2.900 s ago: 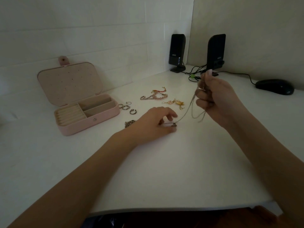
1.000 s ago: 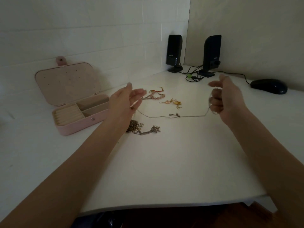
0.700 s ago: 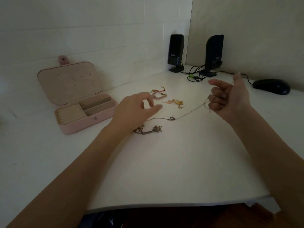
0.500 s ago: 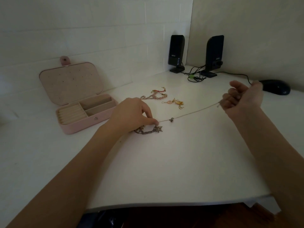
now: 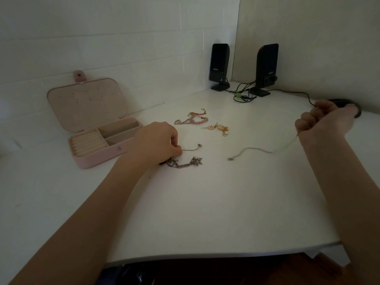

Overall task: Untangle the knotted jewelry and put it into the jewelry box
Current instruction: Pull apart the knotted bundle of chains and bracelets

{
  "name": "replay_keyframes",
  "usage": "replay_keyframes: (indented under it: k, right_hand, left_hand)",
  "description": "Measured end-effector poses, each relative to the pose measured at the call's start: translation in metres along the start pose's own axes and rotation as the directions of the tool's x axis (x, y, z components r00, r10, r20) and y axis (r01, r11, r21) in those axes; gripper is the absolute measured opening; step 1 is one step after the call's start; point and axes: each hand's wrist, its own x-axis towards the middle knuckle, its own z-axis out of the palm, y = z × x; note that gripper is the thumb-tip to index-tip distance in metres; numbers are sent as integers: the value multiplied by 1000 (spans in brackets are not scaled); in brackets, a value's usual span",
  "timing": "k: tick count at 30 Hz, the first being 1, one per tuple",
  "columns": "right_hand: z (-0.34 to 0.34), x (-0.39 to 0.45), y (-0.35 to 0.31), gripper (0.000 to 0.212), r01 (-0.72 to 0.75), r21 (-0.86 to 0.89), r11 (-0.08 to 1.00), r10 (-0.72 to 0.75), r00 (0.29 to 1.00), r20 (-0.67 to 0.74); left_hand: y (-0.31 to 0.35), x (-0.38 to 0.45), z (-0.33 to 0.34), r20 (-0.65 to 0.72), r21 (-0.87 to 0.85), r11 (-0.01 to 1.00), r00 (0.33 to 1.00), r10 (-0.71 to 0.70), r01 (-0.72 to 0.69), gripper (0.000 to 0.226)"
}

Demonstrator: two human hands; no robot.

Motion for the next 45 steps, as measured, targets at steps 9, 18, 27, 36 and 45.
replay_keyframes:
  k: [9,18,27,36,45]
  right_hand:
    - [7,-1,10,39,-67,-332,941,105,990,97]
    - [15,-25,46,45,512,-847,146,422,742,521]
    - [17,-38,44,39,279,-802,528,635,497,591]
    - [19,-54,43,31,456,-626,633,499,379,780]
    - [23,-53,39,6,505,-604,617,216,629,746]
  left_hand:
    - [7,-5,2,-94,53,998,994,47,-43,27]
    - [8,-2,14,-261,31,980,945,196,-195,25]
    - [49,-8,21,-80,-850,519,996,38,-88,21]
    - [57,-15,19,81,-959,280,986,147,37,46]
    - [60,-17,15,127,-955,289,971,205,64,22]
